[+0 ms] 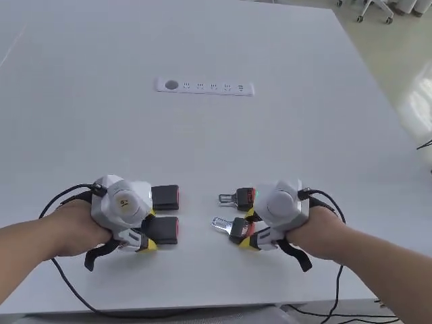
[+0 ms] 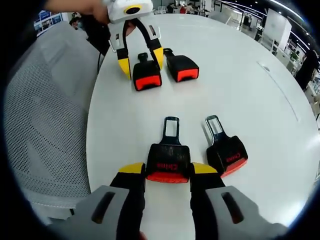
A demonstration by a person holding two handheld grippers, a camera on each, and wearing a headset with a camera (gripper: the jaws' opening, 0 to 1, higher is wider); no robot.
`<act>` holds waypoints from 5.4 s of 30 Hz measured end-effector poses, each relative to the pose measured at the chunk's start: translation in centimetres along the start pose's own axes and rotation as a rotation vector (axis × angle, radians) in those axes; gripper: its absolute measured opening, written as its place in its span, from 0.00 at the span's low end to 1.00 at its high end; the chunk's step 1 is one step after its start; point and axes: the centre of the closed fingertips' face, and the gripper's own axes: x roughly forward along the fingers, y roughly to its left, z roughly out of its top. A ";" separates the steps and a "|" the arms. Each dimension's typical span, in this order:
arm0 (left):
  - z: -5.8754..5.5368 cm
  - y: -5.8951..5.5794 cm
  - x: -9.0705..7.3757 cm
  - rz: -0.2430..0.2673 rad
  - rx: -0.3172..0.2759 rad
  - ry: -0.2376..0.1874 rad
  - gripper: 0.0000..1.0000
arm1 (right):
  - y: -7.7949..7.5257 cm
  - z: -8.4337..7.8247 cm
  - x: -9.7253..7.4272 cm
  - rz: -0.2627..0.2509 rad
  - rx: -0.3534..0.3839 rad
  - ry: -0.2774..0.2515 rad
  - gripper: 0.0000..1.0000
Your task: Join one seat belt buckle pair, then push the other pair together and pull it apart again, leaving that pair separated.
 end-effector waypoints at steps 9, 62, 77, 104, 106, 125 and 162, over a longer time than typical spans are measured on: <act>-0.1 0.1 0.2 -0.008 0.018 0.006 0.38 | 0.1 -0.4 0.0 0.068 -0.143 0.054 0.33; -0.2 -0.2 0.1 -0.032 0.073 0.050 0.34 | 2.3 3.6 2.2 0.122 -0.231 0.035 0.33; -0.2 -0.2 0.2 -0.036 0.078 0.051 0.34 | 2.7 5.7 3.1 0.116 -0.235 0.021 0.33; -0.3 -0.2 0.2 -0.050 0.099 0.043 0.33 | 2.6 7.4 4.1 0.121 -0.293 0.016 0.32; -0.3 -0.2 0.2 -0.051 0.101 0.043 0.33 | 2.5 7.4 4.1 0.121 -0.288 0.014 0.31; -0.3 -0.3 0.2 -0.057 0.119 0.044 0.31 | 2.9 8.6 4.5 0.121 -0.276 0.017 0.30; -0.4 -0.3 0.1 -0.068 0.086 0.008 0.31 | 3.1 8.4 4.6 0.113 -0.287 0.017 0.30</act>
